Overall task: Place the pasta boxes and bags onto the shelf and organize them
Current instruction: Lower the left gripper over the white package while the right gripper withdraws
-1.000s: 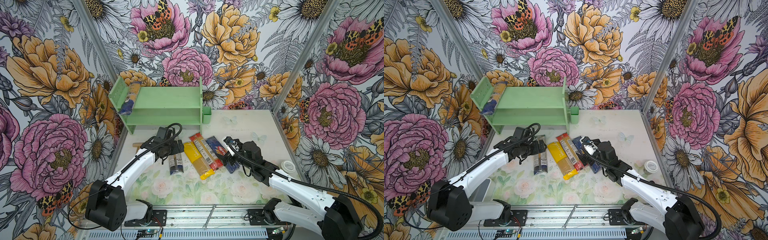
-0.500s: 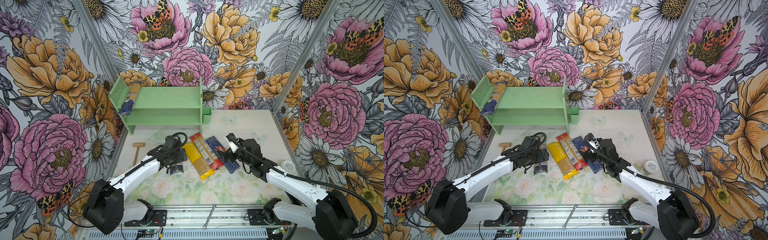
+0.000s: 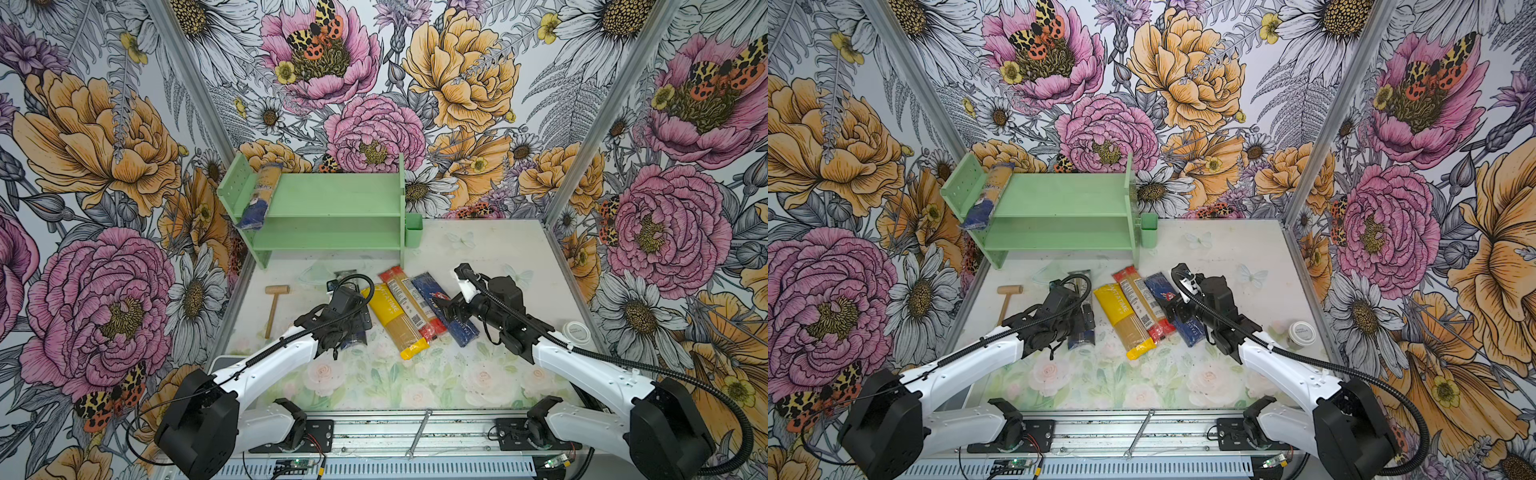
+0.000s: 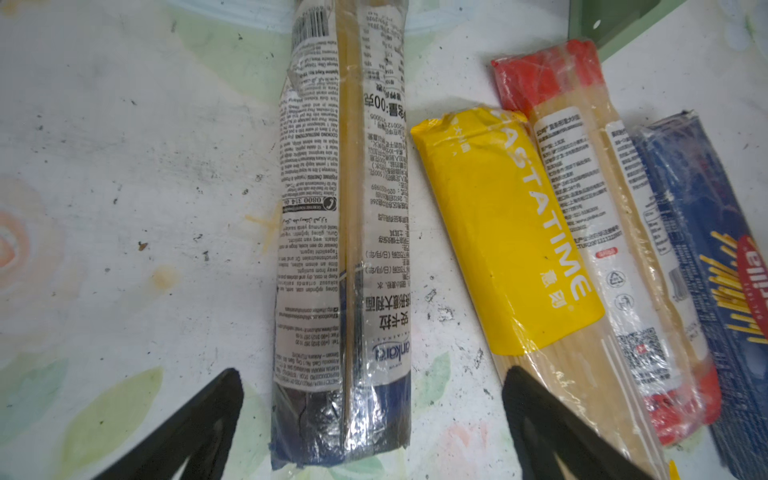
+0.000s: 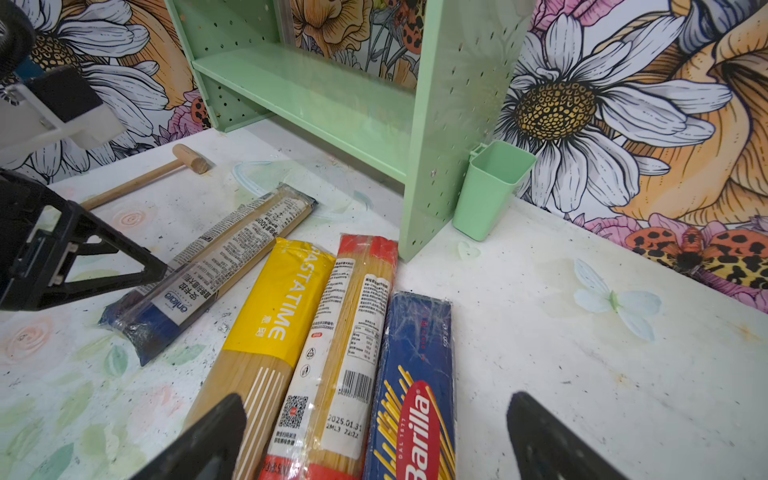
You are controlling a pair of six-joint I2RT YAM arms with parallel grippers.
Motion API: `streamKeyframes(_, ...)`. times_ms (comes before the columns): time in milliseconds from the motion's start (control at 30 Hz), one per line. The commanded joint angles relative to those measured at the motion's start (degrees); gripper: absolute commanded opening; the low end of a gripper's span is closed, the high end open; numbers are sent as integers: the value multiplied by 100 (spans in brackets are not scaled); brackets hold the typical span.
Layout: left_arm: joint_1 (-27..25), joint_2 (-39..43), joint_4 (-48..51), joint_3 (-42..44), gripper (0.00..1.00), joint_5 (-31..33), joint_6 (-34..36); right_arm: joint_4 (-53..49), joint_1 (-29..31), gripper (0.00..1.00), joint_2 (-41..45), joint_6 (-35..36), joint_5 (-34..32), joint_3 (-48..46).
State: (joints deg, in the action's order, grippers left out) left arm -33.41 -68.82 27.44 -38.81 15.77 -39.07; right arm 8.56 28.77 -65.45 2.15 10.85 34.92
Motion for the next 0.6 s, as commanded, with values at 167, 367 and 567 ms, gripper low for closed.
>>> streamKeyframes(167, -253, 29, -560, 336, 99, 510, -2, 236, -41, 100, -99, -135, 145, -46)
streamKeyframes(367, -571, -59, -824, 542, 99, 949, -22, 315, -43, 100, -165, -205, 172, -57)
streamKeyframes(567, -694, -70, -1129, 800, 99, 1168, -92, 409, -40, 100, -192, -252, 180, -116)
